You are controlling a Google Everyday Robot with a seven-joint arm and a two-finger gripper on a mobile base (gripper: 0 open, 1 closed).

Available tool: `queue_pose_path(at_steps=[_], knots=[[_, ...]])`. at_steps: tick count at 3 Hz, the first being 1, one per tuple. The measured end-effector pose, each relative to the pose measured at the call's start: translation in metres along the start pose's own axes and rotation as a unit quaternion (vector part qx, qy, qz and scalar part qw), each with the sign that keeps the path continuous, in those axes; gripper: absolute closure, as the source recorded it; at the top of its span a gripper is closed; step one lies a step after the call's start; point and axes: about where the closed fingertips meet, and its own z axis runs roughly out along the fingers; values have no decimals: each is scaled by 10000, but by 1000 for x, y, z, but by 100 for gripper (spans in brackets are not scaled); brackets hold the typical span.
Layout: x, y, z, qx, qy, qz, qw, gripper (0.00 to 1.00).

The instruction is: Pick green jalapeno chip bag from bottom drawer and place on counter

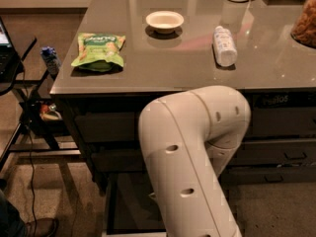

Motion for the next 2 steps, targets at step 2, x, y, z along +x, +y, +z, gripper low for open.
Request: queue_pose_path(at_steps=[2], knots=[[15, -5, -69, -93, -732, -77, 9972, 100]])
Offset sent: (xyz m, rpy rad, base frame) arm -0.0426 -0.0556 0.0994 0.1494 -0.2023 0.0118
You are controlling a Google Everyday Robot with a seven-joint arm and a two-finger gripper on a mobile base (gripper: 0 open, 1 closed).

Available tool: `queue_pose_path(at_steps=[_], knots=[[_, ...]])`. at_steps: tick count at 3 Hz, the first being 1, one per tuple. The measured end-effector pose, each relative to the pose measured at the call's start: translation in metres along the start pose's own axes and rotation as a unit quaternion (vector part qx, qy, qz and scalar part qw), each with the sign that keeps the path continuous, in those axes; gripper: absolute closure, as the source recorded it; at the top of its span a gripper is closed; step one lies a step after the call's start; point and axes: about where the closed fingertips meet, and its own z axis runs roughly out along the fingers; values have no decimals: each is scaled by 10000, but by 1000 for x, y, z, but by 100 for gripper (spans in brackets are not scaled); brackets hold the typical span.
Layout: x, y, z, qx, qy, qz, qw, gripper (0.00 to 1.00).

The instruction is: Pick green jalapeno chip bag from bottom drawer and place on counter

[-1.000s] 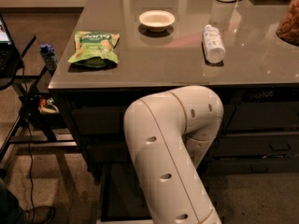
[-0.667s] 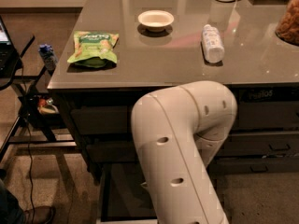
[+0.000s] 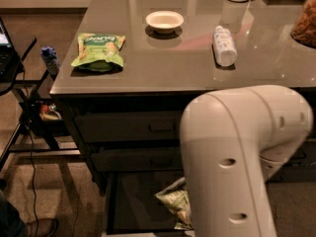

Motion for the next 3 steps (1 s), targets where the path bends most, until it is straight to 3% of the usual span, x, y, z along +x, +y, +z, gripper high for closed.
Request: queue_pose_path(at_steps=[1, 2, 3], knots=[[15, -14, -36, 188, -190, 29, 9996, 100], [15, -14, -37, 189, -190, 28, 9996, 100], [-1, -8, -57, 316, -238, 25, 9992, 100]])
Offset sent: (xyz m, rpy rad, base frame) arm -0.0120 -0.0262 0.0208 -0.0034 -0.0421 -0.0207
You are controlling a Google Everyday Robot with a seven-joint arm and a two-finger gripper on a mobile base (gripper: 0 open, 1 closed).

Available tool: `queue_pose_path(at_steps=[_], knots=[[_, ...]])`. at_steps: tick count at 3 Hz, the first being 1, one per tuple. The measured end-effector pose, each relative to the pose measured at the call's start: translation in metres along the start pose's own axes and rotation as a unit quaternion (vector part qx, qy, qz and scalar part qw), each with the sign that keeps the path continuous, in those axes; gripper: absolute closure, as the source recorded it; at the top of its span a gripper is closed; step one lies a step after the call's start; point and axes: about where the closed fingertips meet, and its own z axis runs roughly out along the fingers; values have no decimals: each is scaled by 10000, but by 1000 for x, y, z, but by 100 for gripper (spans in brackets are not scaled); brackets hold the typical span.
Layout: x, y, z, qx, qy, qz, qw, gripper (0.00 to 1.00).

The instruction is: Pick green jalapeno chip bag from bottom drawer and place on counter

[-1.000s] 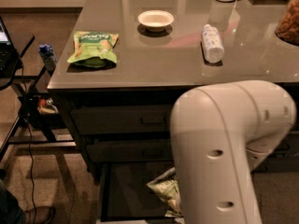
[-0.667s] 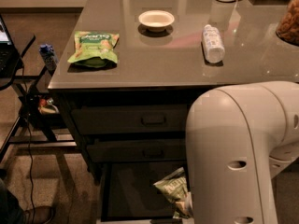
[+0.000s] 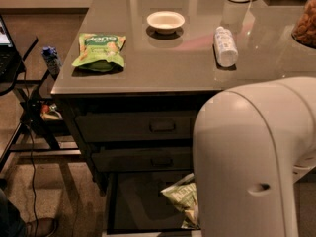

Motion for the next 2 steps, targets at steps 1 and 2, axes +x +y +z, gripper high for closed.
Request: queue_pose_path(at_steps=[1, 2], knots=[[-27, 10, -36, 184, -169, -177, 9995, 100], [-43, 14, -66, 391, -124, -307, 9987, 100]])
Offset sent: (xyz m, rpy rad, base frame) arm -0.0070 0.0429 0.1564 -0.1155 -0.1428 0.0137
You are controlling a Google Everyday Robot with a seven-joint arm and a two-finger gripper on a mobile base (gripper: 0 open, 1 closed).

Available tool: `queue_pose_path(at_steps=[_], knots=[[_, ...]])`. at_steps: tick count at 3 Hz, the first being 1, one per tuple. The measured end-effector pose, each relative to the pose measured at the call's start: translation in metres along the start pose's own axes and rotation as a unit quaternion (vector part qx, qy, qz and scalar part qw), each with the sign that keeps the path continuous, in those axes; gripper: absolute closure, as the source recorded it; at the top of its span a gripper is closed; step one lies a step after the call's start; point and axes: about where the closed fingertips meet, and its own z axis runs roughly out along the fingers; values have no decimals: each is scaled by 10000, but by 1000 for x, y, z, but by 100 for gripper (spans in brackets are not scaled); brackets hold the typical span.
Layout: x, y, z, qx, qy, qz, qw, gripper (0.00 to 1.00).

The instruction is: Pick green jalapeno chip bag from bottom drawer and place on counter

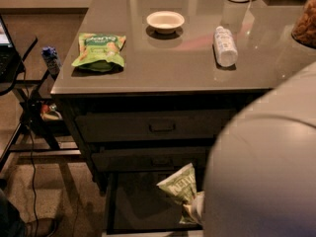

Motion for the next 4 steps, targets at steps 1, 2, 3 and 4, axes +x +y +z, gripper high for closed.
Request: queue_pose_path(at_steps=[1, 2, 3, 4], knots=[[-23, -1, -10, 78, -267, 69, 9996, 100], [-23, -1, -10, 80, -273, 73, 9996, 100], [-29, -7, -17, 144, -469, 39, 9988, 100], [-33, -18, -22, 141, -788, 257, 9965, 100]])
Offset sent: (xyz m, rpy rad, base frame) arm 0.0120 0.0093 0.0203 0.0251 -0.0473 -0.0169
